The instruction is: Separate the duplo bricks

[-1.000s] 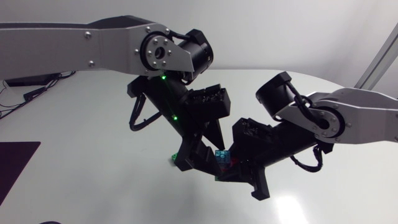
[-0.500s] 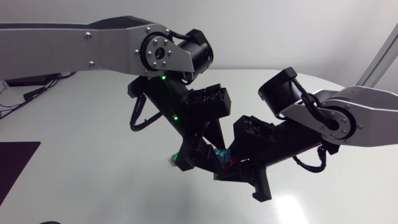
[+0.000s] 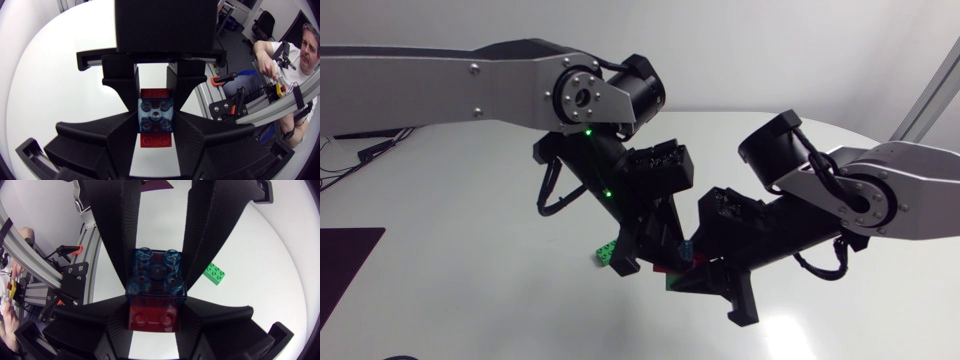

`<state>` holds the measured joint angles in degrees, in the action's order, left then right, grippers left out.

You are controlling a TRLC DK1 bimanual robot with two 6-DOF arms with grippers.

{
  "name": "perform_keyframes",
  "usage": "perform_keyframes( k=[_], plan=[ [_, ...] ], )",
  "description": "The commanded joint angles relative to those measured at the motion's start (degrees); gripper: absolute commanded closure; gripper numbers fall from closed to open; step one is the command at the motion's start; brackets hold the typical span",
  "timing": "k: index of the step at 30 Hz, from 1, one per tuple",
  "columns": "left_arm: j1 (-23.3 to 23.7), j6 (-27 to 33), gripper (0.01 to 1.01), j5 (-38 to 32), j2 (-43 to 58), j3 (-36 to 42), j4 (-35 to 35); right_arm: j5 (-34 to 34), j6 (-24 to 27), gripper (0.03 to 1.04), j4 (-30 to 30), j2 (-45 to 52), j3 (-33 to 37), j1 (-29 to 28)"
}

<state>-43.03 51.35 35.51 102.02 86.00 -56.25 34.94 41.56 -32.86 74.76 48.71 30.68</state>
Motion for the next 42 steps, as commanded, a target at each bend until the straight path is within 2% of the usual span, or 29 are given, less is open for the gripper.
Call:
perform_keyframes(
  k=[1,3,5,6,26,36,42],
  plan=[
    [0.3,-0.5,0.713,0.3,1.0,-2.3,1.4,0.8,0.4,0.80,0.1,-1.3,-2.0,-0.2],
    [0.4,-0.6,0.715,0.3,0.8,-2.5,1.6,1.1,0.3,0.79,0.3,-1.5,-2.0,-0.5],
    [0.6,-0.8,0.715,0.5,0.6,-2.7,1.8,1.5,0.3,0.67,0.3,-1.8,-2.0,-1.0],
    [0.7,-0.9,0.715,0.7,0.4,-2.8,1.8,1.5,0.0,0.64,0.3,-2.1,-2.1,-1.0],
    [3.9,-3.5,0.715,5.7,-3.1,-2.8,2.8,1.3,-1.1,0.67,2.2,-3.6,-5.2,-0.3],
    [12.4,-2.6,0.715,5.4,-8.3,-4.5,2.9,1.4,0.3,0.70,2.2,-4.4,-7.8,-3.4],
    [13.1,-2.2,0.715,3.2,-8.8,-9.5,5.5,1.4,0.4,0.70,2.3,-4.5,-7.9,-5.3]
  ],
)
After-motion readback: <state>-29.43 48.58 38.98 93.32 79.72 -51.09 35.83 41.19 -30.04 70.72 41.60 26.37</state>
